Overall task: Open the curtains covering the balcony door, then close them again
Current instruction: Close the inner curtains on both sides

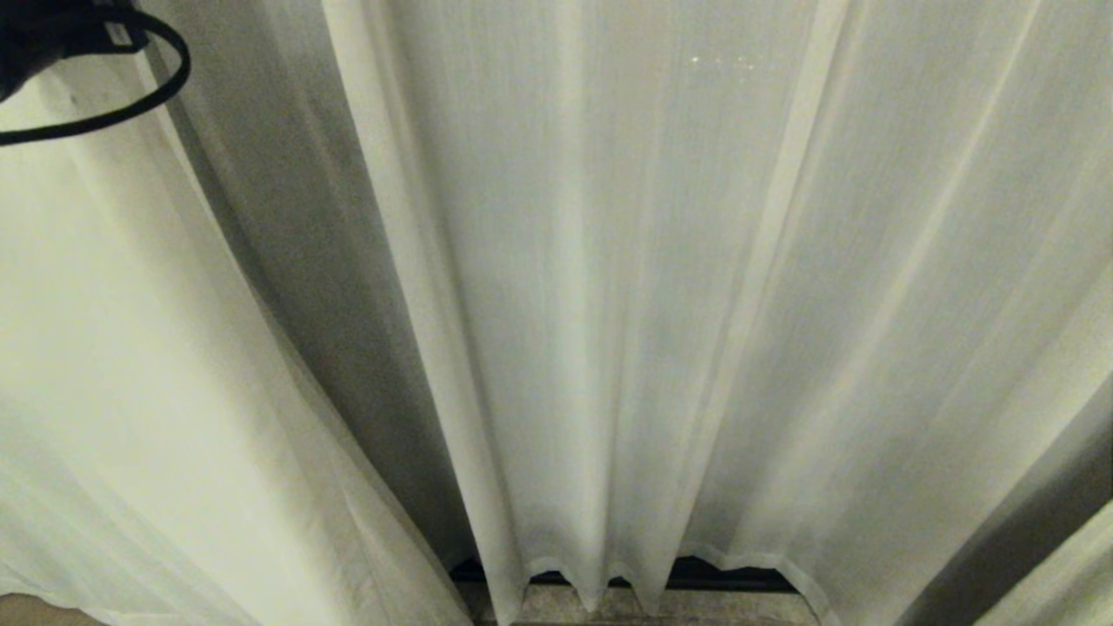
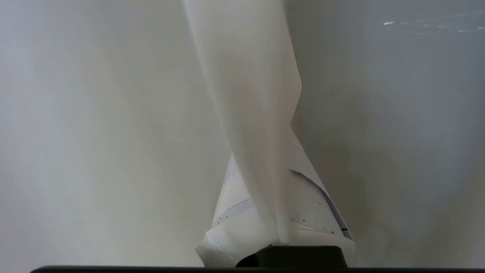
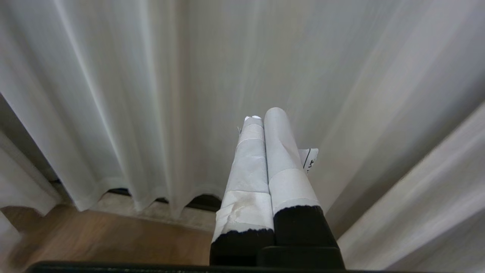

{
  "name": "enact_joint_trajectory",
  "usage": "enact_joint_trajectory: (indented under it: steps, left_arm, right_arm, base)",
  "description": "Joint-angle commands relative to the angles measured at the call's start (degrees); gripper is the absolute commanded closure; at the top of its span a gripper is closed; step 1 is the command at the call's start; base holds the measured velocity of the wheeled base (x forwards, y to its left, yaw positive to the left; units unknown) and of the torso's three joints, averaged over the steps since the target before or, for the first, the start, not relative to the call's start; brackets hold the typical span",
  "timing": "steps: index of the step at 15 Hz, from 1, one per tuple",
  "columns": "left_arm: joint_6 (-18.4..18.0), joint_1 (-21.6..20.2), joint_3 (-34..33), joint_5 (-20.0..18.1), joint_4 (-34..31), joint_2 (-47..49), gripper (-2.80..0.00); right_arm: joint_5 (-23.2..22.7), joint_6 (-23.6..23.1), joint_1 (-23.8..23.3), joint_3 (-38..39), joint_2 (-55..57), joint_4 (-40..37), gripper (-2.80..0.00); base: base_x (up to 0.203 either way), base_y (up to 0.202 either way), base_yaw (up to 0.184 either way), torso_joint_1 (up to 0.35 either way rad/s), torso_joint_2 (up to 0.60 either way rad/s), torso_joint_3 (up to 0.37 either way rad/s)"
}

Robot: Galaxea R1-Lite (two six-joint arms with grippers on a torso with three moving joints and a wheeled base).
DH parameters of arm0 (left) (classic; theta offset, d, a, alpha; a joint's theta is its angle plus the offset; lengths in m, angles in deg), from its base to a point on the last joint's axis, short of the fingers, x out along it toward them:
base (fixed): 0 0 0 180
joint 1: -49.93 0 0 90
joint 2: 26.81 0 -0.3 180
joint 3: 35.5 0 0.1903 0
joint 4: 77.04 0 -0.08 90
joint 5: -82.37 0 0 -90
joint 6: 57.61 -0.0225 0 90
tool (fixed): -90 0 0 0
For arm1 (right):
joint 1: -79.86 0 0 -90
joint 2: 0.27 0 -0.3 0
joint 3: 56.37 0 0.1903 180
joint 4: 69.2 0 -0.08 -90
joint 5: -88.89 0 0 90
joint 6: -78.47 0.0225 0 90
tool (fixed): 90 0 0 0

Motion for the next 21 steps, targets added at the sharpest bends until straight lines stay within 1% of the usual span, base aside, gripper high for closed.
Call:
enact_joint_trajectory:
  steps: [1, 4, 16, 17, 21]
  left_arm:
    - [-0.02, 0.08, -0.89, 0.13, 0.41, -0.56, 0.0]
    - [0.06, 0.06, -3.87, 0.08, 0.66, -2.18, 0.0]
    - [0.14, 0.15, -4.12, 0.19, 0.69, -2.89, 0.0]
    - [0.14, 0.15, -4.24, 0.25, 0.69, -2.92, -2.8]
    - [0.14, 0.06, -4.65, 0.34, 0.87, -3.24, -2.8]
  right_arm:
    - [0.0, -0.07, 0.04, 0.01, 0.09, -0.17, 0.0]
    - [0.0, -0.07, 0.04, 0.01, 0.09, -0.17, 0.0]
    - [0.0, -0.07, 0.04, 0.01, 0.09, -0.17, 0.0]
    - [0.0, -0.07, 0.04, 0.01, 0.09, -0.17, 0.0]
    - [0.0, -0.07, 0.04, 0.01, 0.09, -0.17, 0.0]
  base:
    - [0.0, 0.0, 0.0, 0.0, 0.0, 0.0]
    - [0.0, 0.0, 0.0, 0.0, 0.0, 0.0]
    - [0.0, 0.0, 0.0, 0.0, 0.0, 0.0]
    - [0.0, 0.0, 0.0, 0.0, 0.0, 0.0]
    - [0.0, 0.0, 0.0, 0.0, 0.0, 0.0]
